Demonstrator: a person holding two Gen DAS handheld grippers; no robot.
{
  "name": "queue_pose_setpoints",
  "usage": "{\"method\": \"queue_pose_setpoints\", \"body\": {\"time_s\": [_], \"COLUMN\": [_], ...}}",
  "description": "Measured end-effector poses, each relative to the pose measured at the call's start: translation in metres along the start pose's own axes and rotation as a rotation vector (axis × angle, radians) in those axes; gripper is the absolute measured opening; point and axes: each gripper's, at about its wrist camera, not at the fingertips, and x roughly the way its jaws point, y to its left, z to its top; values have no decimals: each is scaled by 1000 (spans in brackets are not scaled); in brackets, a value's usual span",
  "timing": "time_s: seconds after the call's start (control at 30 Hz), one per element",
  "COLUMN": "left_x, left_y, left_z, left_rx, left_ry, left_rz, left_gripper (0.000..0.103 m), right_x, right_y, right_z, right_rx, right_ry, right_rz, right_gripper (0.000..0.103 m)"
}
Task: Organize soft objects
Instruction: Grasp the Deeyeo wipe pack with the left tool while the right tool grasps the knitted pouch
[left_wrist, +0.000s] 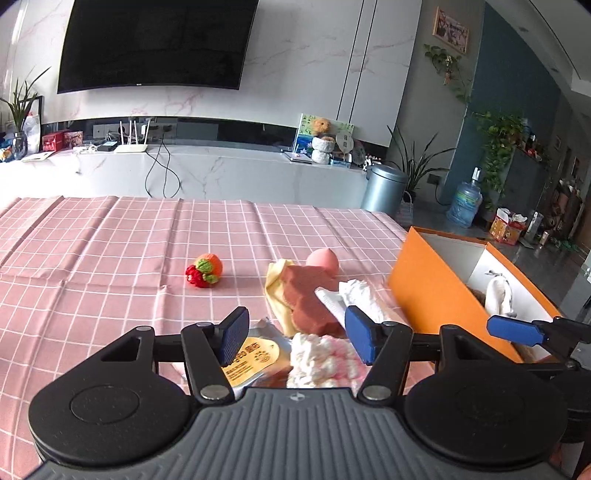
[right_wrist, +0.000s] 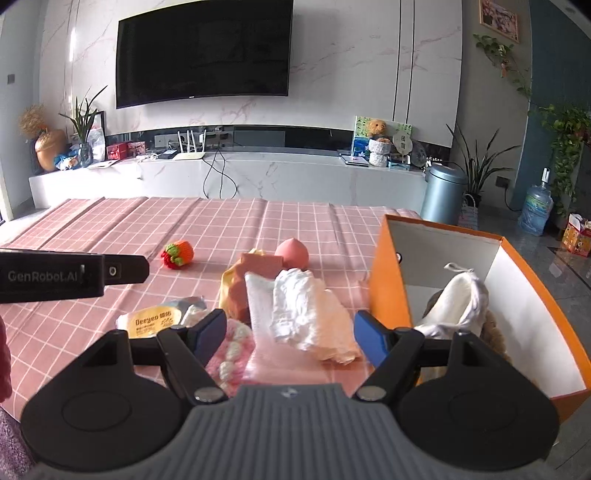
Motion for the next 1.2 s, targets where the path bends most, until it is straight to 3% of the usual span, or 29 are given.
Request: {"method": "queue_pose_setpoints", "body": {"time_s": [0.07, 0.23, 0.47, 0.63, 0.8, 1.07, 1.2], "left_x": [-3, -5, -3, 5, 15, 29, 35], "left_y": [5, 20, 36, 29, 25, 39, 56], "left_z": [-9, -32, -46, -45, -41, -33, -30], "left_rx": [22, -49, -105, -76, -71, 27, 7], "left_ry": [4, 61, 111, 133, 150, 172, 189], "left_rz": [10, 39, 2, -34, -86, 25, 73], "left_gripper": [71, 73, 72, 72, 72, 72, 72], "right_x": [1, 8, 21, 31, 43, 60, 75], "right_y": [4, 8, 8, 10, 11, 17, 34], "right_z": [-5, -14, -27, -30, -29, -14, -7], "right_rx": [3, -7, 7, 6, -26, -32, -74], "right_ry": [3, 44, 120, 149, 166, 172, 171], "right_rz": [-2, -25, 15, 58, 45, 144, 192], "right_gripper": [76, 76, 72, 71, 59, 57, 57]}}
